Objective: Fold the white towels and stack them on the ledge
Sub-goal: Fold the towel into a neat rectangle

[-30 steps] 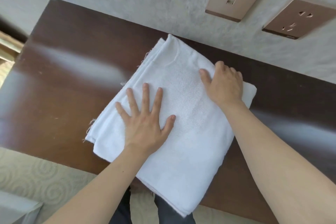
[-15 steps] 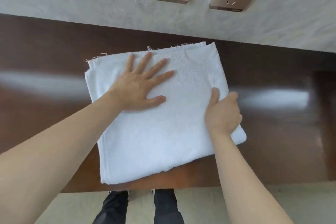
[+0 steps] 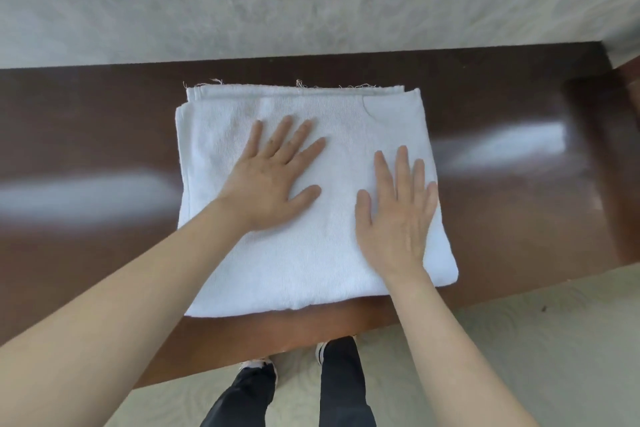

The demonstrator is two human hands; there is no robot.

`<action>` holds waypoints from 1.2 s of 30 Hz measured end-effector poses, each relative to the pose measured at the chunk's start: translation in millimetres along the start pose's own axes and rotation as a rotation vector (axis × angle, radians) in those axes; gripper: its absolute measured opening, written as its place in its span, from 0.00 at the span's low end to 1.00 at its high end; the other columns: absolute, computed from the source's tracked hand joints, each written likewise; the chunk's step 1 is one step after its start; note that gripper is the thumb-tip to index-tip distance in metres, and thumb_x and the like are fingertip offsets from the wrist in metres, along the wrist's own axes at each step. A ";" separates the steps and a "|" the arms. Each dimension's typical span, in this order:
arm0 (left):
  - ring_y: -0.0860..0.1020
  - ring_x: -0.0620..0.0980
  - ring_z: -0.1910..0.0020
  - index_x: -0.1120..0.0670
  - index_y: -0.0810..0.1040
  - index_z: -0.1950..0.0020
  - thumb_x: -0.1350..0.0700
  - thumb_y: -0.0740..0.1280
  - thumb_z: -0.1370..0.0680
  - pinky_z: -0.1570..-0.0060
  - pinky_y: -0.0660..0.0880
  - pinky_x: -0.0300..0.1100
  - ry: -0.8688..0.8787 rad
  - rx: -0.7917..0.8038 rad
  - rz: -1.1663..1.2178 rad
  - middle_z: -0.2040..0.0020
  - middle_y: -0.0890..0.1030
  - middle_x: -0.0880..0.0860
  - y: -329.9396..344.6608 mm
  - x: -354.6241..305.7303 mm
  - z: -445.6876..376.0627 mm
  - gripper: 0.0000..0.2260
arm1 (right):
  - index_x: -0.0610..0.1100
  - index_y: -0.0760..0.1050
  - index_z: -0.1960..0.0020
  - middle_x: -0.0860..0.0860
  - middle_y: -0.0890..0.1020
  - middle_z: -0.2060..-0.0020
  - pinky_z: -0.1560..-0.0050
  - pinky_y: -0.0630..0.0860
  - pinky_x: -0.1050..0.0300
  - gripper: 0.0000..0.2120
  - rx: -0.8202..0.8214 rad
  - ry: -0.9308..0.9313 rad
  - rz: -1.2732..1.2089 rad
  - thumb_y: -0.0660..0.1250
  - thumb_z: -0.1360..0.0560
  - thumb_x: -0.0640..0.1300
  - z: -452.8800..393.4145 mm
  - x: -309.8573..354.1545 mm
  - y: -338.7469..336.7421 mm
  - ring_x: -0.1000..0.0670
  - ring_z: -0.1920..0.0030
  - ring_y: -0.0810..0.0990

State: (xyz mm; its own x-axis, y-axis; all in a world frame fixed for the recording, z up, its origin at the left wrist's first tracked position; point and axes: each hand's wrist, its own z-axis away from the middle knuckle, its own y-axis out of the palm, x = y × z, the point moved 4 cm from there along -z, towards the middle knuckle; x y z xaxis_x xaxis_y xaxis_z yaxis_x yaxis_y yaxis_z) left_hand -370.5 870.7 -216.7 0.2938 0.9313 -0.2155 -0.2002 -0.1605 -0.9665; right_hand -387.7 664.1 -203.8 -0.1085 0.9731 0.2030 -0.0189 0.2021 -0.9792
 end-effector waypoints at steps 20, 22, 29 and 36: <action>0.68 0.60 0.26 0.50 0.78 0.31 0.37 0.65 0.22 0.29 0.65 0.62 0.120 -0.249 0.133 0.30 0.76 0.46 23.7 -38.8 146.2 0.25 | 0.56 0.54 0.19 0.54 0.52 0.19 0.23 0.47 0.34 0.34 0.315 -0.470 0.027 0.47 0.20 0.70 74.5 13.6 0.9 0.44 0.19 0.43; 0.73 0.59 0.29 0.50 0.82 0.36 0.39 0.64 0.22 0.31 0.69 0.61 0.121 -0.264 0.143 0.36 0.81 0.46 16.5 -38.7 143.7 0.21 | 0.57 0.55 0.19 0.54 0.52 0.19 0.24 0.46 0.32 0.36 0.324 -0.524 0.006 0.50 0.22 0.72 74.1 9.9 -1.1 0.43 0.19 0.44; 0.81 0.53 0.38 0.52 0.84 0.43 0.47 0.73 0.24 0.48 0.81 0.48 -0.031 -0.127 0.351 0.45 0.85 0.49 -16.7 -40.5 129.4 0.13 | 0.53 0.71 0.26 0.49 0.69 0.25 0.29 0.61 0.30 0.32 0.254 -0.677 0.016 0.73 0.27 0.58 64.9 6.3 -14.6 0.37 0.24 0.64; 0.78 0.45 0.48 0.41 0.77 0.38 0.31 0.66 0.27 0.47 0.72 0.42 -0.231 0.023 0.348 0.48 0.81 0.42 -45.5 -42.0 113.0 0.22 | 0.57 0.76 0.45 0.59 0.80 0.56 0.50 0.69 0.53 0.17 0.589 -0.550 -0.141 0.63 0.24 0.68 5.6 15.4 -42.8 0.55 0.57 0.75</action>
State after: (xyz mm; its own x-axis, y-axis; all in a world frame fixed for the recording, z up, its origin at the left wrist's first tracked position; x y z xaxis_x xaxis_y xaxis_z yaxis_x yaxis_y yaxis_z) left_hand -479.3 875.9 -148.0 -0.0122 0.8720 -0.4894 -0.2721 -0.4739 -0.8375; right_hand -394.2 669.8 -158.7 -0.5355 0.7188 0.4433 -0.5715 0.0780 -0.8169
